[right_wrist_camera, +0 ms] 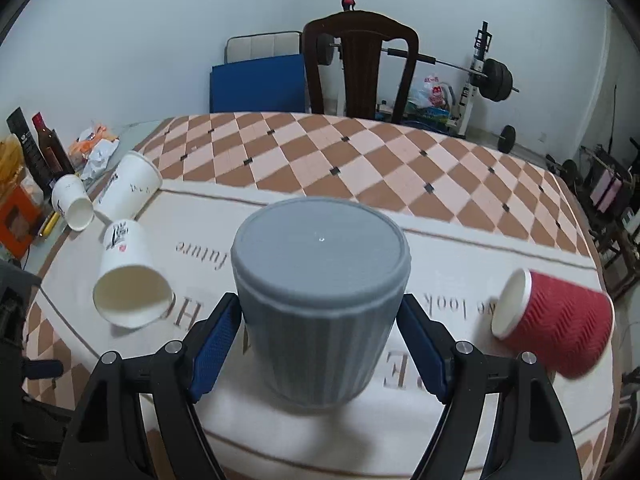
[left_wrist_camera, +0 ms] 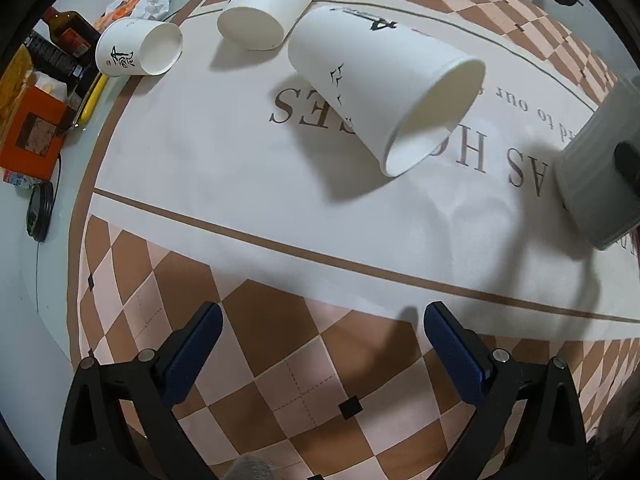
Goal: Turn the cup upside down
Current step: 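Lower the grey mug onto the cloth and open the right tool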
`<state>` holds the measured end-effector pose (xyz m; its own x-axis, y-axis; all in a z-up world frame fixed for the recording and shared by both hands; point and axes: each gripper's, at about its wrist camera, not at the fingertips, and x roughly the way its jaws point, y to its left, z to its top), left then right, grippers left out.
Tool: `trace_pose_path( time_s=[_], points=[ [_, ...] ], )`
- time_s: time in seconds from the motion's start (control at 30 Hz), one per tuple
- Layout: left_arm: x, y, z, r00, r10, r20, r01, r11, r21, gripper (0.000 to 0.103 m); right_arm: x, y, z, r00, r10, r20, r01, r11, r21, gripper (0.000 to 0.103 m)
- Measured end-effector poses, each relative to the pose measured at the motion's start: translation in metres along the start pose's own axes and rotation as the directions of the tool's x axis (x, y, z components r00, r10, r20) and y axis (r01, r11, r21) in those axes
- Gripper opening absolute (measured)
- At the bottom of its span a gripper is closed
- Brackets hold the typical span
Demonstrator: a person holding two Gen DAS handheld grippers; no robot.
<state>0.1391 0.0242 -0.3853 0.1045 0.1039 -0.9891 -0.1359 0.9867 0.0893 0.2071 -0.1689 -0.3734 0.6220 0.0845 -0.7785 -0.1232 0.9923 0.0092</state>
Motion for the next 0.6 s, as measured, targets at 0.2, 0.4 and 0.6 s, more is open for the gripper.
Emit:
trace_pose_path(
  time_s=[0.2, 0.4, 0.6],
  points=[
    [-0.026, 0.000, -0.023, 0.998, 0.005, 0.058, -0.007, 0.999, 0.032, 0.103, -0.008, -0.003, -0.016, 0.996, -0.030, -0.083, 0.034, 0.998, 0.052, 0.090],
    [-0.065, -0.011, -0.032, 0.992, -0.018, 0.129, 0.007, 0.996, 0.086, 0.103, -0.054, -0.017, -0.021, 0.982, -0.147, -0.117, 0.161, 0.980, 0.120, 0.103],
    [-0.137, -0.024, -0.045, 0.970, -0.082, 0.227, 0.046, 0.986, 0.160, 0.103, -0.134, -0.032, -0.022, 0.965, -0.244, -0.099, 0.258, 0.949, 0.179, 0.103]
  ],
)
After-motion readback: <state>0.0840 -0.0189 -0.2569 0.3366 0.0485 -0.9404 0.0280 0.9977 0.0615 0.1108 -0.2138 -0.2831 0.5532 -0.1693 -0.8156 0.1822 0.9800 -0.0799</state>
